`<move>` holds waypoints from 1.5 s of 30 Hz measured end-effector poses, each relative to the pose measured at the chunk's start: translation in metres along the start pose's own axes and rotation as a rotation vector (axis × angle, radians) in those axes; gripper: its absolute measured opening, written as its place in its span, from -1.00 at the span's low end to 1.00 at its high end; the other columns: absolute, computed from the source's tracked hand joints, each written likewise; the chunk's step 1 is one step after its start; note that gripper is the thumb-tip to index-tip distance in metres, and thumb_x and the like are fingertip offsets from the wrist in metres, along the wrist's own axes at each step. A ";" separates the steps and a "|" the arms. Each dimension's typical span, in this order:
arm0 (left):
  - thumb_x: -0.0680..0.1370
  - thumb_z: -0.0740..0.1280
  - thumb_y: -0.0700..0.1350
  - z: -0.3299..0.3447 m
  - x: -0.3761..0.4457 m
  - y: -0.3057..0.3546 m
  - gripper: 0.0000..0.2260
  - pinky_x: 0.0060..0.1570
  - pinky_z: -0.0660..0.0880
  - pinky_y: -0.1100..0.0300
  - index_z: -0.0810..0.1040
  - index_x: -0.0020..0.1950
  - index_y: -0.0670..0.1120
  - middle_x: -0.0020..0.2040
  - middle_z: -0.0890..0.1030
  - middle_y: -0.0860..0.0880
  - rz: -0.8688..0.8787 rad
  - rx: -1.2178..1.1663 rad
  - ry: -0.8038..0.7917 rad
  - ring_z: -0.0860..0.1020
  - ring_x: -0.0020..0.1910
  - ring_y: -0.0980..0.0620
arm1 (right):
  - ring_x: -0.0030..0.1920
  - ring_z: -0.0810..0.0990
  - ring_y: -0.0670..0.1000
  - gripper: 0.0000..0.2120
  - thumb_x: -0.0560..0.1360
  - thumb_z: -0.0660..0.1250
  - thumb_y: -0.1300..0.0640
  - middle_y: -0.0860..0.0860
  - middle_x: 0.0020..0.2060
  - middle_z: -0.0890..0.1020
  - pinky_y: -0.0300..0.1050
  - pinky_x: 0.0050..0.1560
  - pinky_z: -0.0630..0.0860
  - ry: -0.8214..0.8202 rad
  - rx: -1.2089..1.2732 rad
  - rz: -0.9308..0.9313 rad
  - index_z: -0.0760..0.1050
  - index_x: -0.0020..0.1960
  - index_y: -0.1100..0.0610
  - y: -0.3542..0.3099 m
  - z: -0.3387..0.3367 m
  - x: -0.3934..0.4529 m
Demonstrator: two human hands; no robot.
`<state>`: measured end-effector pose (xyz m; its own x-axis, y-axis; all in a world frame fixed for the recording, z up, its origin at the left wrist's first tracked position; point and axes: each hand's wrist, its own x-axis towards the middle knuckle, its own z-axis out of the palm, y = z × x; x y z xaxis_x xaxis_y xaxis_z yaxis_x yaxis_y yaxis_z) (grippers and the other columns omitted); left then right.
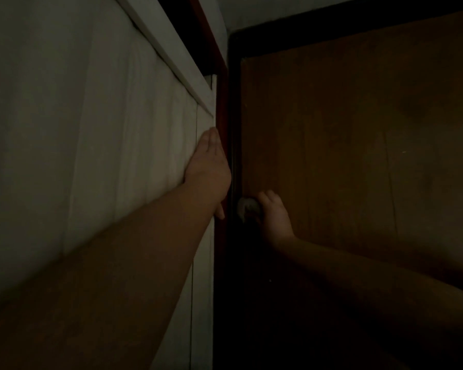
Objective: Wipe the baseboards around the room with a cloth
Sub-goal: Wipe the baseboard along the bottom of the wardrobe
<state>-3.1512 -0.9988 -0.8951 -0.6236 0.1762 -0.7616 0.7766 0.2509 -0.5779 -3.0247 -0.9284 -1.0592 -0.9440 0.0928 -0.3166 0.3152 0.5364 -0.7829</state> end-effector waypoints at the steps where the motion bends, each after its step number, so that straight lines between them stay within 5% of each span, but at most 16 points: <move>1: 0.19 0.46 0.46 0.000 0.000 0.000 0.38 0.51 -0.23 -0.24 -0.17 0.51 -0.46 0.52 -0.17 -0.48 0.000 -0.010 -0.001 -0.16 0.54 -0.42 | 0.27 0.38 0.12 -0.59 0.47 0.34 0.33 0.13 0.25 0.45 -0.10 0.21 0.33 0.030 -0.021 0.009 0.45 0.30 0.17 -0.003 -0.004 0.013; 6: 0.20 0.52 0.39 0.000 0.004 0.001 0.36 0.52 -0.23 -0.23 -0.16 0.50 -0.47 0.52 -0.16 -0.49 -0.008 -0.028 0.011 -0.16 0.54 -0.42 | 0.30 0.38 0.16 -0.63 0.52 0.30 0.29 0.15 0.30 0.44 -0.05 0.27 0.35 0.150 -0.107 0.025 0.43 0.32 0.17 -0.013 -0.030 0.100; 12: 0.32 0.47 0.36 0.002 0.007 0.001 0.24 0.52 -0.21 -0.23 -0.14 0.53 -0.43 0.53 -0.14 -0.48 0.003 -0.015 0.036 -0.13 0.55 -0.43 | 0.35 0.36 0.21 -0.55 0.53 0.33 0.22 0.16 0.32 0.43 0.05 0.27 0.38 0.034 -0.191 -0.001 0.40 0.40 0.10 -0.012 -0.057 0.151; 20: 0.22 0.49 0.42 0.003 0.006 0.003 0.34 0.51 -0.25 -0.24 -0.14 0.52 -0.44 0.54 -0.14 -0.45 -0.055 -0.002 0.033 -0.13 0.56 -0.38 | 0.22 0.43 0.14 -0.51 0.51 0.42 0.02 0.12 0.19 0.49 -0.05 0.16 0.38 0.054 0.045 -0.065 0.39 0.40 0.03 0.006 -0.044 0.072; 25: 0.25 0.44 0.45 0.006 0.001 0.004 0.35 0.52 -0.26 -0.21 -0.24 0.51 -0.43 0.57 -0.16 -0.33 -0.087 -0.030 0.075 -0.14 0.58 -0.32 | 0.18 0.44 0.12 -0.55 0.49 0.45 0.04 0.10 0.14 0.50 -0.19 0.14 0.30 0.015 0.073 -0.089 0.48 0.34 0.07 0.016 -0.028 0.000; 28: 0.15 0.40 0.56 0.006 0.000 -0.001 0.46 0.51 -0.29 -0.22 -0.32 0.50 -0.40 0.57 -0.22 -0.35 -0.071 0.000 0.029 -0.19 0.58 -0.28 | 0.17 0.44 0.11 -0.58 0.50 0.43 0.03 0.09 0.13 0.49 -0.18 0.16 0.31 -0.039 0.072 -0.123 0.49 0.34 0.07 0.020 -0.016 -0.031; 33: 0.25 0.34 0.55 0.004 0.004 0.002 0.37 0.52 -0.26 -0.20 -0.30 0.52 -0.38 0.58 -0.21 -0.34 -0.055 -0.005 0.014 -0.20 0.58 -0.26 | 0.14 0.42 0.10 -0.60 0.52 0.40 0.07 0.10 0.15 0.49 -0.13 0.17 0.30 -0.096 0.062 -0.216 0.49 0.34 0.06 0.007 0.005 -0.041; 45: 0.32 0.43 0.41 0.007 0.006 0.002 0.25 0.50 -0.23 -0.21 -0.18 0.56 -0.37 0.60 -0.08 -0.32 -0.040 -0.020 0.077 -0.10 0.59 -0.26 | 0.24 0.44 0.21 -0.60 0.56 0.32 0.15 0.18 0.25 0.46 -0.02 0.25 0.37 0.144 0.059 -0.023 0.43 0.39 0.08 -0.035 -0.057 0.124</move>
<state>-3.1526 -1.0038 -0.9031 -0.6600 0.2379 -0.7126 0.7492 0.2781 -0.6011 -3.1585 -0.8877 -1.0407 -0.9539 0.2028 -0.2214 0.2946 0.4899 -0.8205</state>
